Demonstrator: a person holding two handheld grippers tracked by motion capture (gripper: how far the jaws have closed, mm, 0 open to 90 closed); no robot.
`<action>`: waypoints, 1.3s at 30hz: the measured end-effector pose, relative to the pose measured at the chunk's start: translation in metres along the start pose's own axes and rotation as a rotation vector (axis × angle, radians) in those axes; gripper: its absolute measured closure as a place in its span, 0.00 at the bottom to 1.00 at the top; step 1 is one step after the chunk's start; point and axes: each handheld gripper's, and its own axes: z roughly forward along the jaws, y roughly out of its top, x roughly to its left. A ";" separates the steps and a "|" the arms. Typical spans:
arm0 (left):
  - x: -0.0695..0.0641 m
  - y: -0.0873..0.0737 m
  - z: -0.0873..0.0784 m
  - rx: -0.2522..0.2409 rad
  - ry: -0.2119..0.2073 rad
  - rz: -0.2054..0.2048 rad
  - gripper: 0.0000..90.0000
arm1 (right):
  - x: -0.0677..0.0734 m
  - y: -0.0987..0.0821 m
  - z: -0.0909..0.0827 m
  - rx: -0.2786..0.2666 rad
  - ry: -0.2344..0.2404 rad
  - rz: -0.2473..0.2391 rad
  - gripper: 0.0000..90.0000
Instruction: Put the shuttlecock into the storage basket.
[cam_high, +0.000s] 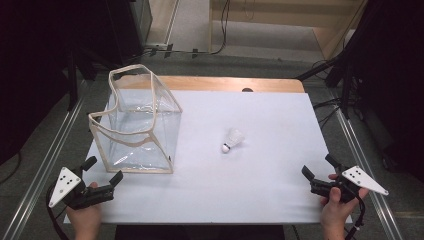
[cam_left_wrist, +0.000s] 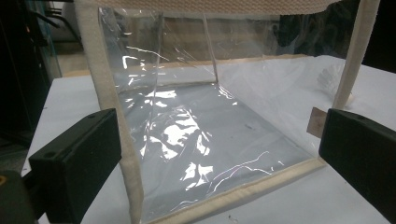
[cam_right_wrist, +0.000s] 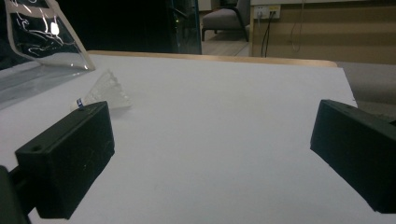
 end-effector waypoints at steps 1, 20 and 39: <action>0.000 0.000 0.000 0.000 0.000 0.000 0.00 | 0.000 0.000 0.000 0.000 -0.001 -0.002 0.00; 0.000 0.000 0.000 0.002 -0.001 -0.001 0.00 | 0.012 0.005 0.004 0.022 0.014 -0.032 0.00; 0.000 0.000 0.000 0.006 -0.001 0.002 0.00 | 0.040 0.015 0.019 0.046 0.090 -0.085 0.00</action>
